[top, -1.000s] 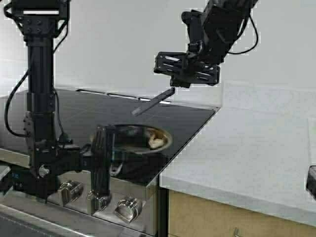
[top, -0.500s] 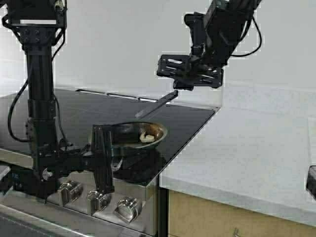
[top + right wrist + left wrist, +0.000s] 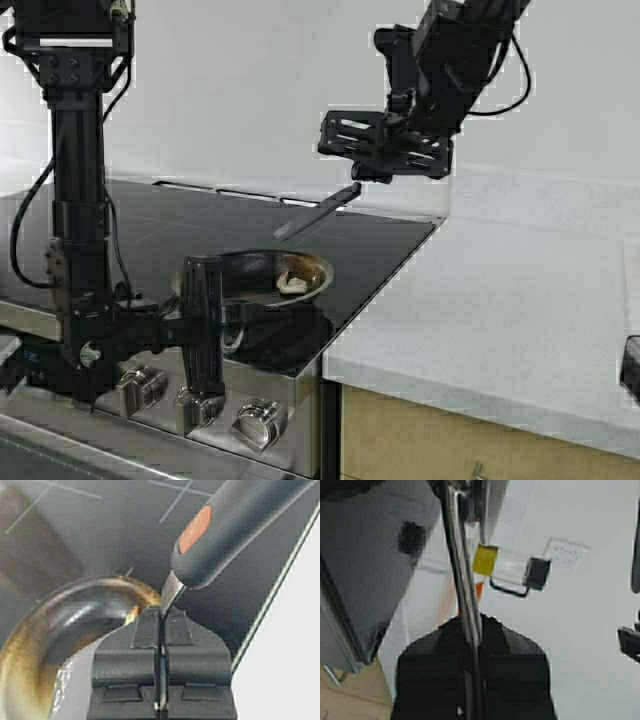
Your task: Add oil to the pan and cook the shrimp and serve it
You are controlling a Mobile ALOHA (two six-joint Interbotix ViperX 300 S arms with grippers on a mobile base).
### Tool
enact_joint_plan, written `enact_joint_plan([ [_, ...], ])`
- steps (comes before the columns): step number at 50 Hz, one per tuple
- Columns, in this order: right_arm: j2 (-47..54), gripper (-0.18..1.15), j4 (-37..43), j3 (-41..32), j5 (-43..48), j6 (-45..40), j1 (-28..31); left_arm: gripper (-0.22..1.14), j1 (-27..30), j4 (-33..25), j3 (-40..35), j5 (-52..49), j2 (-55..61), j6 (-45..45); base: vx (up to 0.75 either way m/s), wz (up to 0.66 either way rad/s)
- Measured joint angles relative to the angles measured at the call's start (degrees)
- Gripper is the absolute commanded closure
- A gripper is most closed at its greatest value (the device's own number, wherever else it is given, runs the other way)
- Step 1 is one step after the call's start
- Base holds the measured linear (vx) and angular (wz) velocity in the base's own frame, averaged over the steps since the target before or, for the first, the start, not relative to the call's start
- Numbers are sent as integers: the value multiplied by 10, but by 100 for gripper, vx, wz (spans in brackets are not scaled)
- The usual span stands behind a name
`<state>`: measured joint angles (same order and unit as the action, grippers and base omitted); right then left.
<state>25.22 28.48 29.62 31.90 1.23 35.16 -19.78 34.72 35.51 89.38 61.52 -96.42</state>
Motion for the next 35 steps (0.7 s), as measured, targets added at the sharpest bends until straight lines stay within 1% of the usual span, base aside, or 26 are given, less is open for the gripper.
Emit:
enact_joint_plan([
  [5,0,87,0,0,0,0,1,86,0,-4,0,-1,0,7,0,0],
  [7,0,87,1,0,0,0,0,81,1,-4,0,-2,0,10,0,0],
  [9,0,87,1,0,0,0,0,74,1,-6,1,-3,0,13,0,0],
  [11,0,87,1,0,0,0,1,63,2,-4,1,-4,0,20,0,0],
  [21,0,87,1,0,0,-1,0,-7,1,-11,4,-12,-1,44,0,0],
  [23,0,87,1,0,0,-1,0,-14,1,-15,6,-13,-3,47,0,0],
  [25,0,87,1,0,0,-1,1,-15,1,-16,10,-13,-4,48,0,0],
  [29,0,87,2,1,0,-1,1,-11,1,-18,14,-15,-9,54,0,0],
  [35,0,87,1,0,0,-1,1,-11,1,-19,18,-16,-16,67,0,0],
])
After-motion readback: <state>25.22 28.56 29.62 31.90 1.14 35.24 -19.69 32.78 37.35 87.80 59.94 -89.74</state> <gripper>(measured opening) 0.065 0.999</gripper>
